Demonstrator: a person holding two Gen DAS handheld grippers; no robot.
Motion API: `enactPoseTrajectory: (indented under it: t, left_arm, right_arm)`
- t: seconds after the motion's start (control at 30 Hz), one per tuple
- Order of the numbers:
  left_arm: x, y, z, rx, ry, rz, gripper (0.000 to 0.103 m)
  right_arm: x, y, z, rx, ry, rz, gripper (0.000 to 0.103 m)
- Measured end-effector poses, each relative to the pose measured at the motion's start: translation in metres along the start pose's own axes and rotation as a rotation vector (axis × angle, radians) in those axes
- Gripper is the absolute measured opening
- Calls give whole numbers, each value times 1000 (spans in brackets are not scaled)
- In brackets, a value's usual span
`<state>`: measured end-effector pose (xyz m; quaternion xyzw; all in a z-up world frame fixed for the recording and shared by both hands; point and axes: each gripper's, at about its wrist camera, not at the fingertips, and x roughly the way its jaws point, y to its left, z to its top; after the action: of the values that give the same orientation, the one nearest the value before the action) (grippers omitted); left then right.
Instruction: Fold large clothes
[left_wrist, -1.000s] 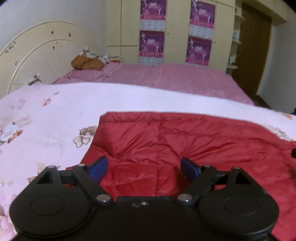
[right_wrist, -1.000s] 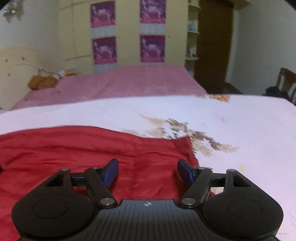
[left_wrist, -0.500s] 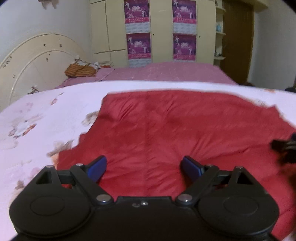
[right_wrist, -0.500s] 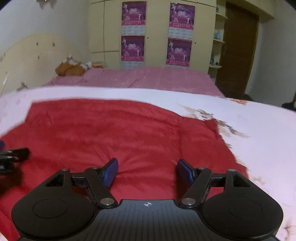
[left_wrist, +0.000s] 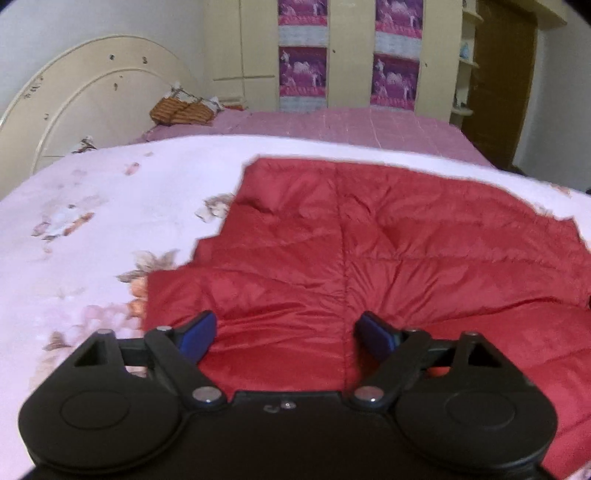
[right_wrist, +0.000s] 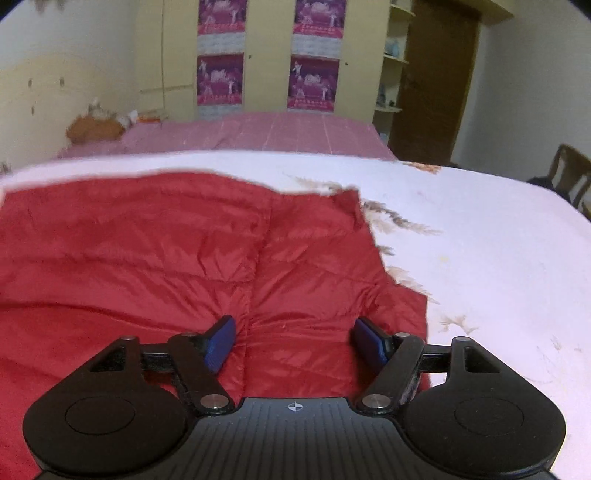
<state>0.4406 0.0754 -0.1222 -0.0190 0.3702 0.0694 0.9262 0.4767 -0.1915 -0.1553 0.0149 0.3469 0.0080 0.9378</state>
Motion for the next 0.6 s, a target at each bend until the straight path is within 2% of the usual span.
enactPoseTrajectory:
  t: [0.13,0.33,0.5,0.6]
  left_arm:
    - [-31,7,-6,-17,-17,-40,85]
    - [-71,15,-33,-37,-7,-76,88]
    - [-68,18,-53,-17,34,-64,86]
    - [-55,23,-57,-56,56,-66,86]
  right_arm:
    - [-39,8,-5,-39,-43,46,71]
    - [-75,21,-31,-55,-22,92,71]
    - [-70,22,-56,-78,38,49,71]
    - [-55,18,-63,-70,83,30,71]
